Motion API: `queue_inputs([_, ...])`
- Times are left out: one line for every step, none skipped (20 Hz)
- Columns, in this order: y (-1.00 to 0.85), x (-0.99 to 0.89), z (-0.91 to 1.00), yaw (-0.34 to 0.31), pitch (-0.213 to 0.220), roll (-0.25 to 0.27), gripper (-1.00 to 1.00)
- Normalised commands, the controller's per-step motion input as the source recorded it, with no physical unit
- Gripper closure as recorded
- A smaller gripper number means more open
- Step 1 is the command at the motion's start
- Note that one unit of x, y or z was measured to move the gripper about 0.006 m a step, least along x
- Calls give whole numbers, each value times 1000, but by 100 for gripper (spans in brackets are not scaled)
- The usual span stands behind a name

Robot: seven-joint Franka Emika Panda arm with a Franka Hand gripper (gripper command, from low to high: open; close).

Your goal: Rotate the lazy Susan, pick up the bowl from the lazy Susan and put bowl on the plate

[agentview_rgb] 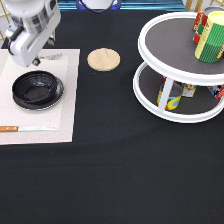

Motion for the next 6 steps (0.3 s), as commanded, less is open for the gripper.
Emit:
queue_inputs([0,0,0,0,0,0,-100])
queue_inputs([0,0,0,0,0,0,-100])
queue_inputs([0,0,0,0,0,0,-100])
queue_inputs([0,0,0,0,0,0,-100])
queue_inputs([0,0,0,0,0,0,-100])
queue_inputs([0,0,0,0,0,0,-100])
